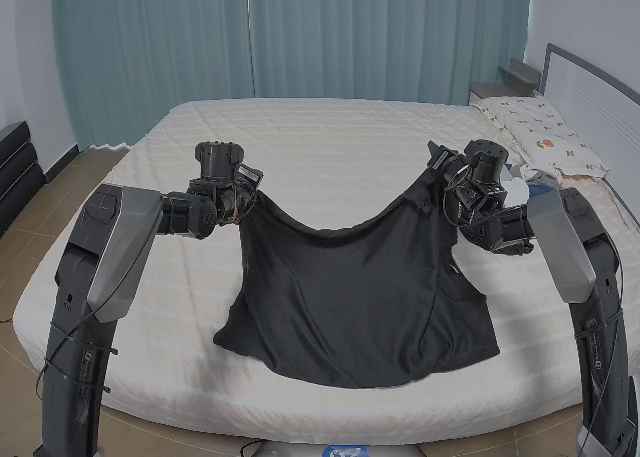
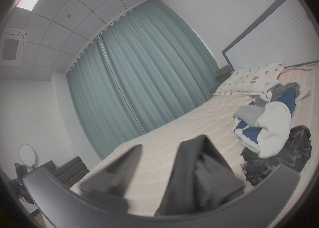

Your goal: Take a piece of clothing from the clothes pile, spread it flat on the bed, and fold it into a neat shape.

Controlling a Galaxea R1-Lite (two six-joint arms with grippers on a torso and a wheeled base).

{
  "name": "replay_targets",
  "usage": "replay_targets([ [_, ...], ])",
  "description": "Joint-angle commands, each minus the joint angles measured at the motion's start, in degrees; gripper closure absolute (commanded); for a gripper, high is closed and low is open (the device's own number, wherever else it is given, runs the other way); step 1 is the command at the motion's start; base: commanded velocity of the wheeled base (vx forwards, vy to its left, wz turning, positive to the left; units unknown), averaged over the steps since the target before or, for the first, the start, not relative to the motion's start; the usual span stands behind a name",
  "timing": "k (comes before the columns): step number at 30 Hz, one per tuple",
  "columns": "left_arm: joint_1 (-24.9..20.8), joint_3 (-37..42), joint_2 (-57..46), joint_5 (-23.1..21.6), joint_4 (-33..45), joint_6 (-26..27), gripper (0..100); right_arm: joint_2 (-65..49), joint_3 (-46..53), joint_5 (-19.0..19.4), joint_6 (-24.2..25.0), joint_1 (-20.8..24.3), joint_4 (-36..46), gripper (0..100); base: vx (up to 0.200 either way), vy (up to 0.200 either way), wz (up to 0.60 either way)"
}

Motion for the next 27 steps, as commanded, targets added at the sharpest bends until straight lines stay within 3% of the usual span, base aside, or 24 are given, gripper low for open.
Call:
replay_targets([
  [1, 1.4, -0.2, 3.0, 0.5, -1.8, -0.8, 0, 5.1, -2.6, -0.2, 0.0, -0.8, 1.6, 0, 0.0, 0.0, 0.0],
  [12, 4.3, -0.2, 3.2, 0.7, -1.9, 0.2, 0, 4.8, 0.1, -0.9, 0.4, -4.2, 4.1, 0, 0.0, 0.0, 0.0],
  [15, 4.5, -0.2, 3.0, 0.7, -0.8, 0.5, 0, 0.4, 9.5, 0.5, 0.6, -4.6, 4.3, 0, 0.0, 0.0, 0.0],
  [19, 4.4, -0.2, 2.0, 0.4, 6.0, 0.8, 0, -3.2, 18.0, 5.8, 0.2, -5.2, 3.5, 0, 0.0, 0.0, 0.0],
  [23, 4.2, 0.6, -1.2, -0.2, 12.9, 1.1, 0, -4.8, 19.3, 5.4, 0.3, -6.4, 4.0, 0, 0.0, 0.0, 0.0],
  [27, 4.2, 6.2, -5.8, -1.9, 13.4, 1.2, 0, -10.0, 28.7, 6.7, 0.8, -6.7, 3.4, 0, 0.0, 0.0, 0.0],
])
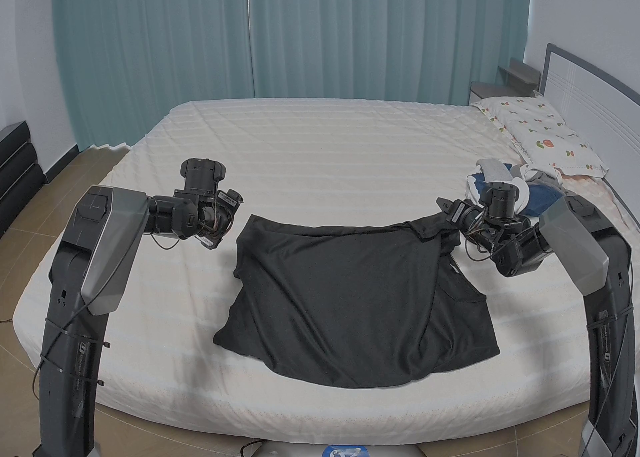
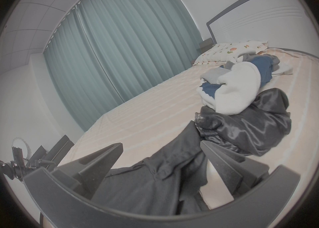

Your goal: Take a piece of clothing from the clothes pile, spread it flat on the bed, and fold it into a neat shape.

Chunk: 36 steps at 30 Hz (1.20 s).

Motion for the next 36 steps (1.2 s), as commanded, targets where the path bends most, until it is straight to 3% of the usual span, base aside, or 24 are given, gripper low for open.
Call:
replay_targets([
  [1, -0.1, 7.5, -8.1, -2.8, 0.4, 0.3, 0, -9.6, 12.7, 2.0, 0.4, -1.0, -0.5, 0, 0.0, 0.0, 0.0],
  [5, -0.1, 17.6, -14.7, -7.5, -1.0, 0.2, 0, -15.6, 24.0, 2.8, 3.5, -0.8, -2.7, 0, 0.0, 0.0, 0.0],
  [8, -0.4, 24.3, -18.0, -8.0, -3.4, 0.2, 0, -18.3, 29.7, 4.5, 5.0, -1.1, -4.2, 0, 0.0, 0.0, 0.0],
  [12, -0.5, 39.8, -25.2, -10.2, -12.6, 0.1, 0, -23.1, 41.8, 6.8, 5.2, -1.9, -8.4, 0, 0.0, 0.0, 0.0],
  [20, -2.6, 59.8, -33.0, -11.5, -22.8, 0.0, 0, -26.3, 57.2, 7.2, 9.1, -1.6, -17.5, 0, 0.0, 0.0, 0.0],
  [26, -4.8, 67.0, -33.5, -11.5, -27.7, -0.7, 0, -26.3, 62.5, 7.5, 10.3, -1.6, -18.5, 0, 0.0, 0.0, 0.0],
  [31, -6.2, 70.8, -32.4, -11.1, -31.2, -0.9, 0, -25.5, 66.5, 13.3, 12.8, -3.1, -19.9, 0, 0.0, 0.0, 0.0],
  [36, -6.2, 71.5, -30.6, -10.8, -32.4, -0.8, 0, -23.2, 68.1, 14.3, 13.2, -4.6, -22.0, 0, 0.0, 0.0, 0.0],
])
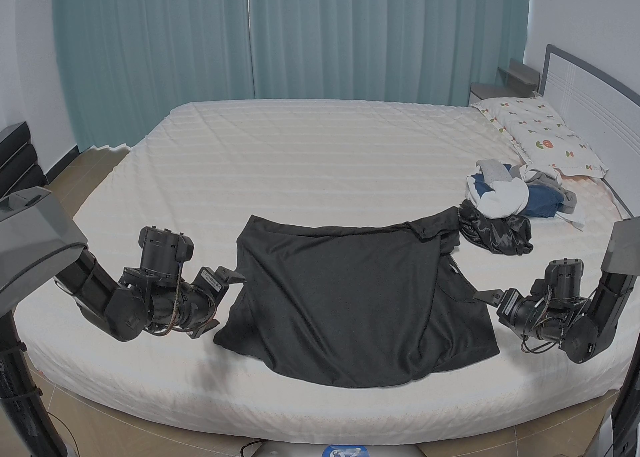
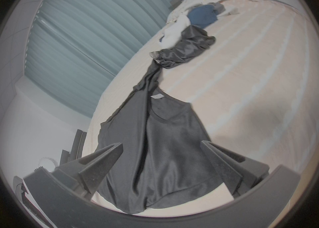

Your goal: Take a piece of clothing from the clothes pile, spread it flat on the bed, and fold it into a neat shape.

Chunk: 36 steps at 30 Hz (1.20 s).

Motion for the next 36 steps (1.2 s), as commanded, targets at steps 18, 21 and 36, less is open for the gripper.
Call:
replay_targets([
  [18, -0.6, 2.8, 4.2, 0.5, -2.3, 0.0, 0, 2.4, 3.0, 0.4, 0.3, 0.1, -1.2, 0, 0.0, 0.0, 0.0],
  [21, -0.7, 2.5, 4.3, 0.5, -2.3, 0.0, 0, 2.4, 3.0, 0.4, 0.4, 0.3, -1.3, 0, -0.2, 0.0, 0.0],
  [36, -2.5, 0.9, 6.9, 5.6, -2.4, 0.9, 0, 2.4, 2.8, 0.3, 1.1, 0.8, -1.4, 0, 0.0, 0.0, 0.0],
])
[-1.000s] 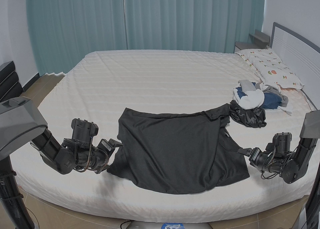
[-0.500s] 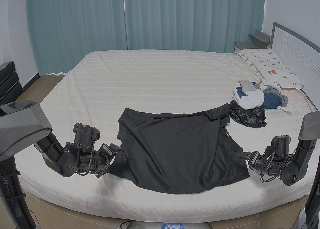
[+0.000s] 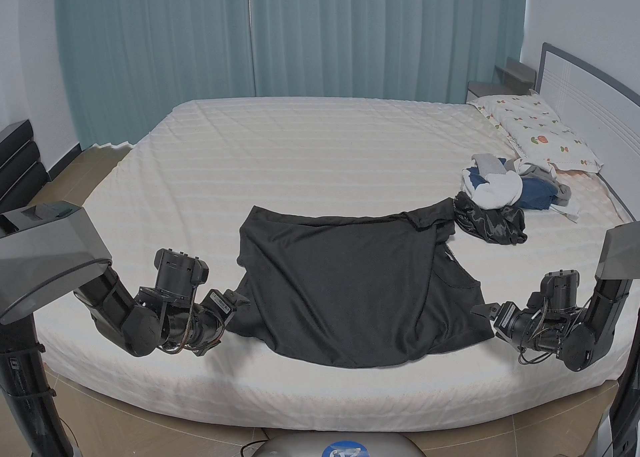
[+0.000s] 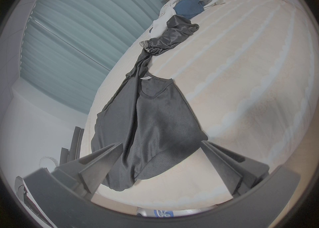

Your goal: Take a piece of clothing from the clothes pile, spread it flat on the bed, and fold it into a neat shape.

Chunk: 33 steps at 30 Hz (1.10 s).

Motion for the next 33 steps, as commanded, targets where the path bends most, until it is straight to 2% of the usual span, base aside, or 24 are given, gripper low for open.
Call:
replay_targets([
  [1, -0.6, -2.4, 2.8, 2.3, 0.0, 0.1, 0, 0.1, -0.1, 0.0, 0.0, 0.1, 0.0, 0, 0.0, 0.0, 0.0],
  [13, -0.7, -5.9, 5.6, 2.9, 0.4, 0.5, 0, 0.3, -0.5, -0.2, 0.1, 0.4, 0.0, 0, 0.0, 0.0, 0.0],
  [20, -0.7, -8.2, 8.1, 6.3, 0.6, 3.0, 0, 0.4, -0.5, -0.2, 0.1, 0.4, 0.0, 0, 0.0, 0.0, 0.0],
  [28, -1.2, -8.7, 8.9, 6.6, 0.6, 4.2, 0, 0.3, -0.6, -0.2, 0.1, 0.4, 0.0, 0, 0.0, 0.0, 0.0],
  [29, -1.2, -8.7, 8.8, 6.9, 0.7, 4.0, 100, 0.4, -0.6, -0.3, 0.0, 0.4, 0.0, 0, 0.0, 0.0, 0.0],
  [33, -1.2, -7.7, 8.2, 8.7, 0.7, 4.0, 100, 0.4, -0.2, -0.4, -0.3, 0.4, 0.0, 0, 0.0, 0.0, 0.0],
])
